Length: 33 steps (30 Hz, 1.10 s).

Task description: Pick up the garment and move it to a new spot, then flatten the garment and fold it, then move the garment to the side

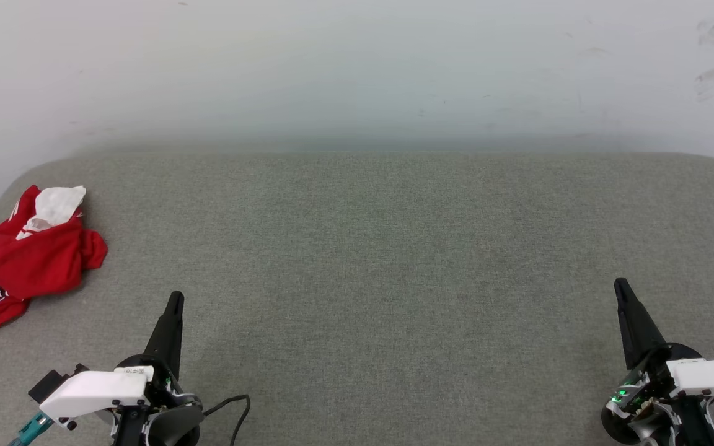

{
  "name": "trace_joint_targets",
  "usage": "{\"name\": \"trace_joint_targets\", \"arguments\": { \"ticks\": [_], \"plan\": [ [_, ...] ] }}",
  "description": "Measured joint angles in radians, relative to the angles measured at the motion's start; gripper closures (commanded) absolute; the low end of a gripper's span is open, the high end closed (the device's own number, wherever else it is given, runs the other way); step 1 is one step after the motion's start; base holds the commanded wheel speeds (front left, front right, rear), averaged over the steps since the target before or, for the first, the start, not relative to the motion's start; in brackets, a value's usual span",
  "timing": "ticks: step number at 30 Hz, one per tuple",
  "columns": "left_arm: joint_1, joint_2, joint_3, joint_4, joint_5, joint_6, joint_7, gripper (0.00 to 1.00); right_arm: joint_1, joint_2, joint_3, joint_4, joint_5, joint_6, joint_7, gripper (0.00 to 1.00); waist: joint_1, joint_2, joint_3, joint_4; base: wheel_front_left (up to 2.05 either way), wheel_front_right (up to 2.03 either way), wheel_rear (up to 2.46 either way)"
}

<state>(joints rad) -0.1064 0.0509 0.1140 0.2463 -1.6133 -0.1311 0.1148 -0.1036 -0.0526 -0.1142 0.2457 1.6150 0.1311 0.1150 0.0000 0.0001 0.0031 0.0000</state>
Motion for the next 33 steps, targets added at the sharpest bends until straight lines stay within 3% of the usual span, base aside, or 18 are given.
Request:
{"name": "trace_joint_targets", "arguments": {
  "ticks": [33],
  "plan": [
    [0.000, 0.000, 0.000, 0.000, 0.000, 0.000, 0.000, 1.00, 0.000, 0.000, 0.000, 0.000, 0.000, 0.000, 0.000, 1.00, 0.0000, 0.0000, 0.000, 0.000, 0.00, 0.00, 0.00]
  ]
}}
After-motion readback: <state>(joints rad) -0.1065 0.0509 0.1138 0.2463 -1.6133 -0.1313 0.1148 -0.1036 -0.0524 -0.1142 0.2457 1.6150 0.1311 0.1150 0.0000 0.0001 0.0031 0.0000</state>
